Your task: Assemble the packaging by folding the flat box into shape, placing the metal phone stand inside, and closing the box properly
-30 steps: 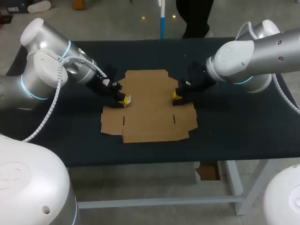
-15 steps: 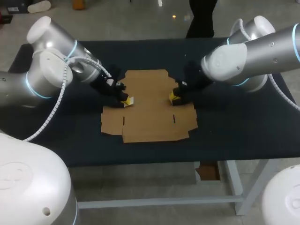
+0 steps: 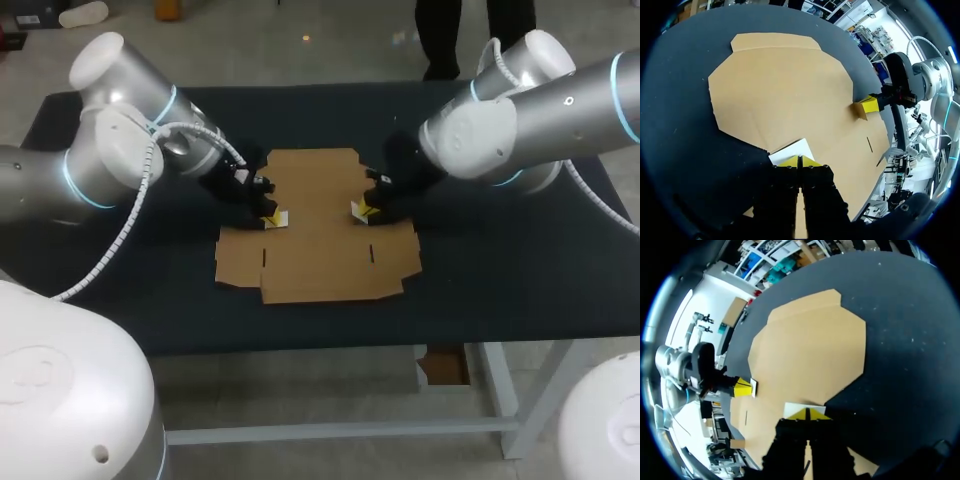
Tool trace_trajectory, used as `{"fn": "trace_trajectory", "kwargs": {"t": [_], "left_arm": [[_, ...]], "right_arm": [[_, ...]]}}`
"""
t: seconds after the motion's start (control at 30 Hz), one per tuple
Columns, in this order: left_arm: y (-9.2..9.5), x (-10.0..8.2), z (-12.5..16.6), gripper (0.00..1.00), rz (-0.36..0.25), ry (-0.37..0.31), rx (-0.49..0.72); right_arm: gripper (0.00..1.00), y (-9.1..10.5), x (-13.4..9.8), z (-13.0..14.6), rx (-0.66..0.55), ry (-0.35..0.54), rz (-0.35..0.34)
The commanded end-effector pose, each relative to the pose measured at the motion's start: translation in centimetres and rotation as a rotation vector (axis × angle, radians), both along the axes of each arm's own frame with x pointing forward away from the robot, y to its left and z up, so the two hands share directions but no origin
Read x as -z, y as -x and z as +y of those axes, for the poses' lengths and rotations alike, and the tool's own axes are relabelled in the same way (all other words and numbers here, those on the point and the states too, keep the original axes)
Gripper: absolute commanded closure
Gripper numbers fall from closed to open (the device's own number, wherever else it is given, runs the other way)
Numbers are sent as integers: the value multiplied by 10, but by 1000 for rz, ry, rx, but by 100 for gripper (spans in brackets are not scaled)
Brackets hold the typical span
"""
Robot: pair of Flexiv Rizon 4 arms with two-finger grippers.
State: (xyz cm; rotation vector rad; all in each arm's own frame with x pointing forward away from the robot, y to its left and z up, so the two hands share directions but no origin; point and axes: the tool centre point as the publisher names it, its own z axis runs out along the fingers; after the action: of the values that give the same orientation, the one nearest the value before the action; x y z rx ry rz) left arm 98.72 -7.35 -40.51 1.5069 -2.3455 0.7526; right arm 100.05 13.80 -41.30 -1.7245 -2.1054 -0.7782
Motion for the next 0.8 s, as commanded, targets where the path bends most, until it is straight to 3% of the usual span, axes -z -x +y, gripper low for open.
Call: {"fn": "trace_trajectory", "kwargs": {"t": [0.03,0.8], "left_arm": [[-2,2,-2,100,5,-12,-3],[-2,10,-1,100,32,-39,-20]], "right_arm": [[100,-4,3,4,-4,10,10],[100,-2,19,11,-5,76,44]]}}
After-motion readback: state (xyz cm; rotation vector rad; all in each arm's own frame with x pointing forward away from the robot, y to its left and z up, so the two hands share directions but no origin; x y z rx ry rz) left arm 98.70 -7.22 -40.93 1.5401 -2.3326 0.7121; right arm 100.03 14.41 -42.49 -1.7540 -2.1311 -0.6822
